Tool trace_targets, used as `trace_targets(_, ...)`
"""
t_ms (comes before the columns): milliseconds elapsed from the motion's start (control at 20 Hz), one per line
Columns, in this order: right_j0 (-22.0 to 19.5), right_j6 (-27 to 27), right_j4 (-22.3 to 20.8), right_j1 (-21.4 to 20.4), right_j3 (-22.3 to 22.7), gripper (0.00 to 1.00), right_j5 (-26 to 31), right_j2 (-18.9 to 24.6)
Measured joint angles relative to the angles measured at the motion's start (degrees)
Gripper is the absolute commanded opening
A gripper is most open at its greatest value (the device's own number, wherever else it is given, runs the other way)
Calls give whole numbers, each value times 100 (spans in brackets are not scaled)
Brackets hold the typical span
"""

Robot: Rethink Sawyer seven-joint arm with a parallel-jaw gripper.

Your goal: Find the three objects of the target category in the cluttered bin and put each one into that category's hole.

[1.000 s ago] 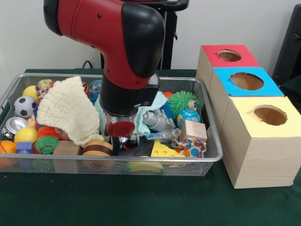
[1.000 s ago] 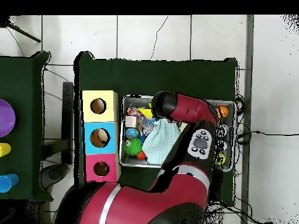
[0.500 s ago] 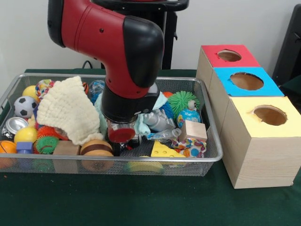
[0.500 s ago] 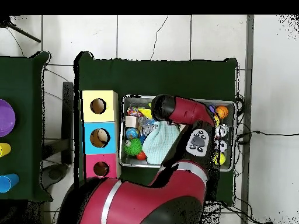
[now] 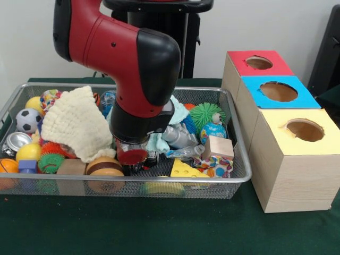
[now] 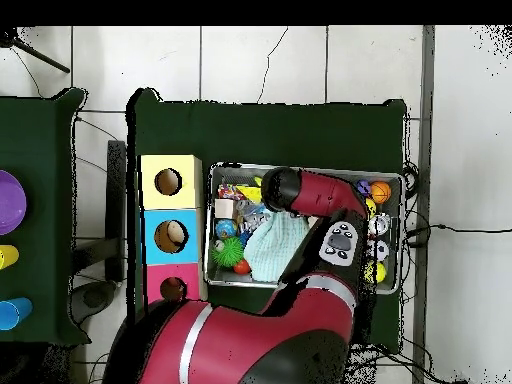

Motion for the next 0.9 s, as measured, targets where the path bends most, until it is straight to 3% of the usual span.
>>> trace_targets(450, -315, -1, -188, -45, 26, 100, -96, 229)
trace_targets(500, -395, -1, -239, -88, 51, 0, -98, 336)
trace_targets(900, -567, 0, -307, -144, 56, 0, -134, 590)
